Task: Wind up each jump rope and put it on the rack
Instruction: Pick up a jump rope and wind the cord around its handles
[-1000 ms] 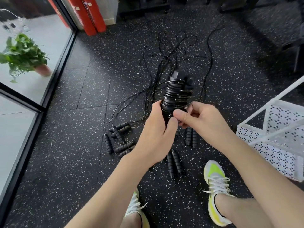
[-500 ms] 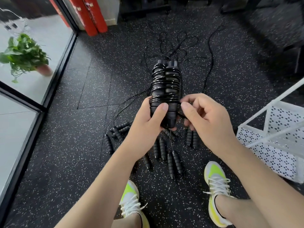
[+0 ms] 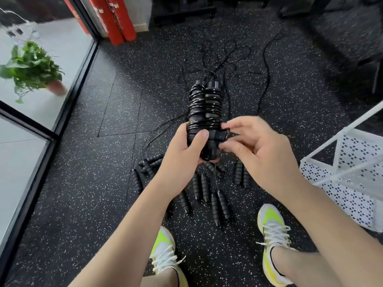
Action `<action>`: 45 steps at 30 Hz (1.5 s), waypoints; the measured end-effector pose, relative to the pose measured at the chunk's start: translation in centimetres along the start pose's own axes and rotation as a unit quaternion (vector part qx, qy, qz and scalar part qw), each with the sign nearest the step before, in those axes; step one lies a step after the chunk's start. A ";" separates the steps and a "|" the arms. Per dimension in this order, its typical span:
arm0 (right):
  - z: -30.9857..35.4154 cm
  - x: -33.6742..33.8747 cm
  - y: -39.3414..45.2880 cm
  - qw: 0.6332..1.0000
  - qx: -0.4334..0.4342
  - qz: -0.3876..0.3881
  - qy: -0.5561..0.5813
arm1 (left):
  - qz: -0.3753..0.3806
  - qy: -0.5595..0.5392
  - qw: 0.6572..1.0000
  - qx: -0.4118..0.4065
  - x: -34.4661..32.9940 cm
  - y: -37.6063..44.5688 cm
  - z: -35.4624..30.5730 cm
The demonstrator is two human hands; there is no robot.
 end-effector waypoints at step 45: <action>-0.3 -0.4 -0.3 0.982 0.054 -0.046 -0.177 | 0.075 0.189 0.978 -0.038 -2.0 -1.9 -0.5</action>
Point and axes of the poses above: each hand's wrist, its own y-axis towards the middle knuckle, its own x-axis out of the back of the hand, z = x × y, the point moved 7 cm from there along y, towards the middle knuckle, and after that the axes turned 2 degrees about -z, right-handed, at the moved point
